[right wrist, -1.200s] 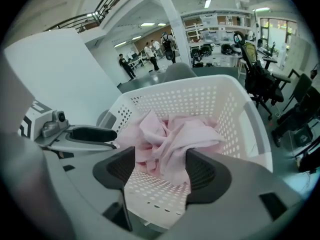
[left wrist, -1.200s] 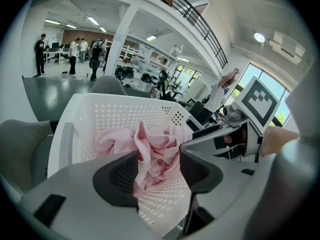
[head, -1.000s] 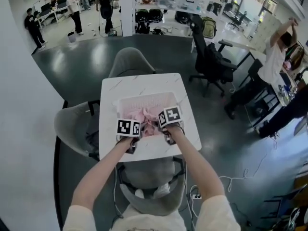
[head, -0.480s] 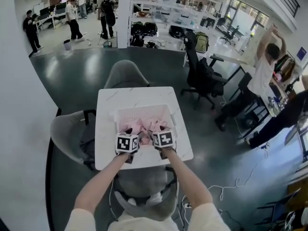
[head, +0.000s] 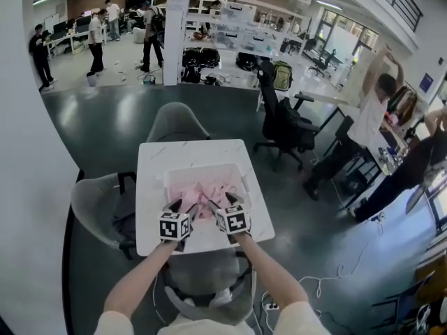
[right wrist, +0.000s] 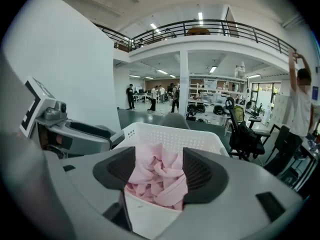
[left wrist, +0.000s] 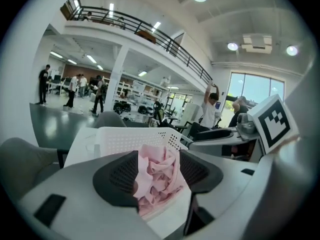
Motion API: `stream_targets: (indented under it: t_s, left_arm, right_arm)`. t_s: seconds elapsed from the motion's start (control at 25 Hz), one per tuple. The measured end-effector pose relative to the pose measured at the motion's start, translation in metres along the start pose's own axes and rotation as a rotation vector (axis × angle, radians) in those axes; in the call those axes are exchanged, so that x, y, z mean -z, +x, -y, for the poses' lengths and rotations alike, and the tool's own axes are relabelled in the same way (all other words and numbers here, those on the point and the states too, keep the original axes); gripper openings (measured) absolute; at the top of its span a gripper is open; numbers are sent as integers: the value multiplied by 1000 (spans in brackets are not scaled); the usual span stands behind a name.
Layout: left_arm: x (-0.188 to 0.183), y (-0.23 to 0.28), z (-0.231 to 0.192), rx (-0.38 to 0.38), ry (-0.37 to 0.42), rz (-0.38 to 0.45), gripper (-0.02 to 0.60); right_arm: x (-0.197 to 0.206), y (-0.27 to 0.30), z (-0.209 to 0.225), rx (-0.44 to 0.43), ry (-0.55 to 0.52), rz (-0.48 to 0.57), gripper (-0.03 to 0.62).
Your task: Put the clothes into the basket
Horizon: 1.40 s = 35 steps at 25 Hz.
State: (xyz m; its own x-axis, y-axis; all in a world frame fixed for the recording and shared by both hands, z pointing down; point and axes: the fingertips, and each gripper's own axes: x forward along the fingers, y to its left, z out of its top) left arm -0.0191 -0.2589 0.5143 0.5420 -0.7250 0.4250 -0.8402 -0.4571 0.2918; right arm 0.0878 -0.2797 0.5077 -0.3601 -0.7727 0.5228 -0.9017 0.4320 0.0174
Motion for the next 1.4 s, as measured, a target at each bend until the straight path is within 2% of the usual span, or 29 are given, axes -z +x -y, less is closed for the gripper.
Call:
stream_targets:
  t_s: [0.12,0.28,0.56,0.8,1.12,1.4]
  left_arm:
    - [-7,-19,11,8,80,40,264]
    - [-10,-42,27,20,134,80,264]
    - [-8,-76,42,31,111,146,238]
    - [1,-101,61,44,96,179,208]
    - [17,-127,88,43,171,210,114]
    - [29,-166,105,46,187,233,48]
  right_arm:
    - [2,-9,-7,0,22,21,299]
    - [9,-22,-20,-3,68,49,298]
    - [16,-52,-52,-36,72,139,260]
    - [27,-82,-65,-29,69,180,161]
    - [33,-115,-83,-52,64,242,109]
    - [24,-154,-110,-85,76,301,72]
